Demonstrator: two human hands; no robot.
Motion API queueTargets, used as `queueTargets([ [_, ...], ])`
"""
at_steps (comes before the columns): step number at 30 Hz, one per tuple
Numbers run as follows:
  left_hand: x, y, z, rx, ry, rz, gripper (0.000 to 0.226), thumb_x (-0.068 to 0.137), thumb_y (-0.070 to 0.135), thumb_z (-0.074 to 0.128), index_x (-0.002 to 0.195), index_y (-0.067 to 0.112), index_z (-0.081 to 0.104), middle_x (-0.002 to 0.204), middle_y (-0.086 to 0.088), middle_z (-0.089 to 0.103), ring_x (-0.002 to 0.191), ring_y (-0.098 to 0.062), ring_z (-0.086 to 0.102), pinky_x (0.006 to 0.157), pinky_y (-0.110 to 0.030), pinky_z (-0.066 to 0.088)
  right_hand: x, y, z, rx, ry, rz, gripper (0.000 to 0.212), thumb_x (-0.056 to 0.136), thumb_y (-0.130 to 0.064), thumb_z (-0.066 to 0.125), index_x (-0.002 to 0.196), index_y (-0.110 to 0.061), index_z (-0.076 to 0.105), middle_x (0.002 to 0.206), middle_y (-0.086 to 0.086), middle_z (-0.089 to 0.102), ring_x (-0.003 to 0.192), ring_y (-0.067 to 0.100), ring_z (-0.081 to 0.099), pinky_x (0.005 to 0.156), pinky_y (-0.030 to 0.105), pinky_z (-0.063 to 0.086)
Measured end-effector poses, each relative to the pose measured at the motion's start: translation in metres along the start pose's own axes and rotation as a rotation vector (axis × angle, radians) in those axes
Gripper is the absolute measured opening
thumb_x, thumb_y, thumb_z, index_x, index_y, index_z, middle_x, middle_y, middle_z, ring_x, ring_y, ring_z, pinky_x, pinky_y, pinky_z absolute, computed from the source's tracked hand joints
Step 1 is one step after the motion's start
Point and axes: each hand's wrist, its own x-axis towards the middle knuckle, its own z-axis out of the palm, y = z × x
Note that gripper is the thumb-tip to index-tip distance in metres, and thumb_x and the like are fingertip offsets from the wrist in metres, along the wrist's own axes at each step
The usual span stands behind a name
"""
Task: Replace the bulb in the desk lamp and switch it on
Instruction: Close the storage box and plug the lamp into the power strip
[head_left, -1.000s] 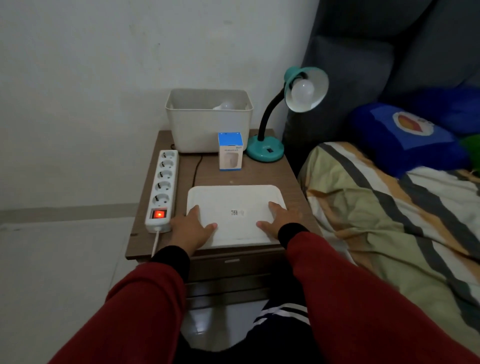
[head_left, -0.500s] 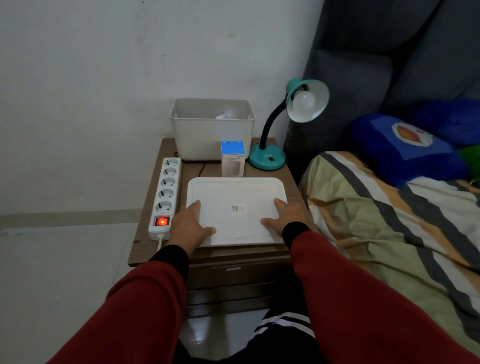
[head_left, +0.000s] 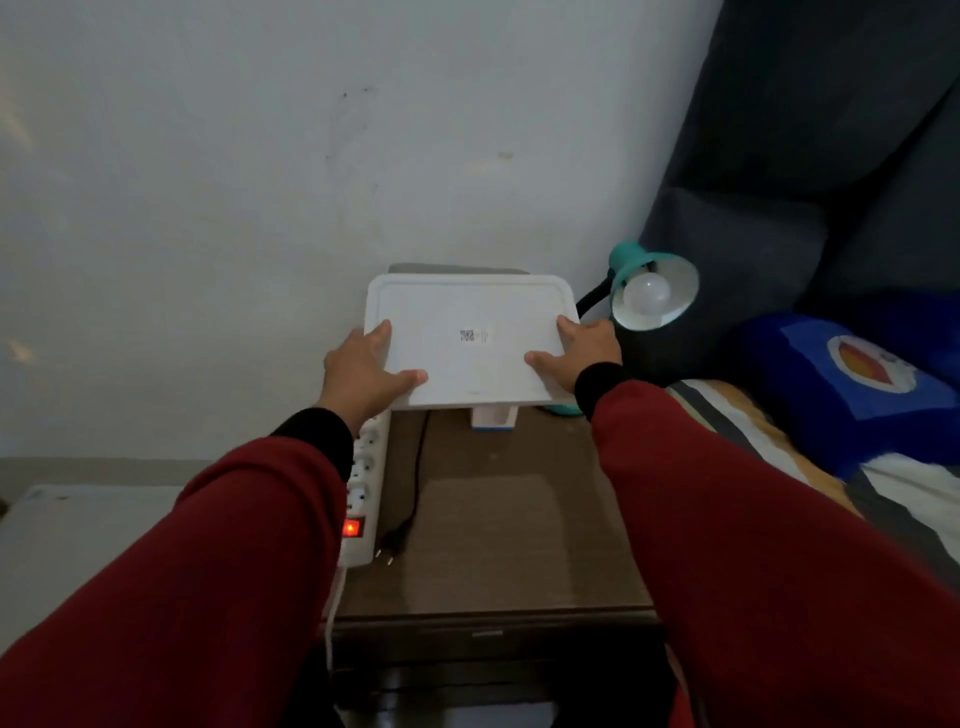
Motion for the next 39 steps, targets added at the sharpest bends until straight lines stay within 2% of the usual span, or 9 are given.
queueTargets([
  [9, 0.093, 0.010, -0.013, 0.005, -0.034, -0.011, 0.084, 0.081, 0.046, 0.064, 0.149, 0.018, 0.023, 0.153, -0.015, 0.027, 0.141, -0.031, 0.024, 0.115, -0.036, 0.020, 0.090, -0.029, -0.013, 0.031, -0.007, -0.010, 0.075, 0.086, -0.050, 0.057, 0.146, -0.013, 0.034, 0.147, 0.019, 0.030, 0.136, 0.031, 0.034, 0.111, 0.030, 0.029],
  [14, 0.133, 0.006, 0.000, -0.004, -0.058, -0.030, 0.083, 0.082, 0.044, 0.064, 0.148, 0.016, 0.023, 0.147, -0.014, 0.033, 0.137, -0.034, 0.030, 0.112, -0.038, 0.026, 0.129, -0.032, 0.003, 0.016, -0.036, 0.002, 0.072, 0.086, -0.051, 0.056, 0.142, -0.009, 0.040, 0.144, 0.019, 0.041, 0.134, 0.031, 0.039, 0.108, 0.032, 0.033],
  [17, 0.152, 0.004, 0.007, 0.075, -0.102, -0.030, 0.079, 0.086, 0.043, 0.059, 0.149, 0.014, 0.020, 0.147, -0.017, 0.032, 0.136, -0.035, 0.030, 0.111, -0.036, 0.026, 0.147, -0.033, 0.013, 0.063, -0.051, 0.018, 0.071, 0.087, -0.046, 0.058, 0.143, -0.008, 0.039, 0.147, 0.016, 0.039, 0.135, 0.029, 0.039, 0.108, 0.029, 0.033],
  [23, 0.178, -0.004, 0.023, 0.126, -0.165, -0.065, 0.080, 0.088, 0.048, 0.053, 0.150, 0.015, 0.016, 0.150, -0.018, 0.027, 0.137, -0.037, 0.027, 0.112, -0.038, 0.026, 0.168, -0.030, 0.031, 0.036, -0.055, 0.026, 0.070, 0.087, -0.048, 0.056, 0.143, -0.008, 0.039, 0.145, 0.018, 0.041, 0.135, 0.031, 0.038, 0.112, 0.035, 0.032],
  [33, 0.194, -0.001, 0.028, 0.207, -0.200, -0.015, 0.062, 0.096, 0.043, 0.040, 0.146, 0.009, 0.025, 0.145, -0.021, 0.034, 0.133, -0.036, 0.032, 0.109, -0.036, 0.026, 0.183, -0.023, 0.047, -0.046, 0.004, -0.015, 0.058, 0.092, -0.049, 0.047, 0.124, -0.002, 0.055, 0.121, 0.022, 0.059, 0.118, 0.035, 0.050, 0.101, 0.038, 0.036],
  [39, 0.205, -0.009, 0.037, 0.262, -0.225, -0.001, 0.061, 0.096, 0.045, 0.037, 0.143, 0.008, 0.026, 0.141, -0.024, 0.037, 0.129, -0.039, 0.036, 0.107, -0.039, 0.028, 0.187, -0.018, 0.061, -0.050, -0.028, 0.006, 0.061, 0.094, -0.050, 0.042, 0.130, -0.002, 0.050, 0.129, 0.025, 0.053, 0.123, 0.036, 0.046, 0.104, 0.040, 0.034],
])
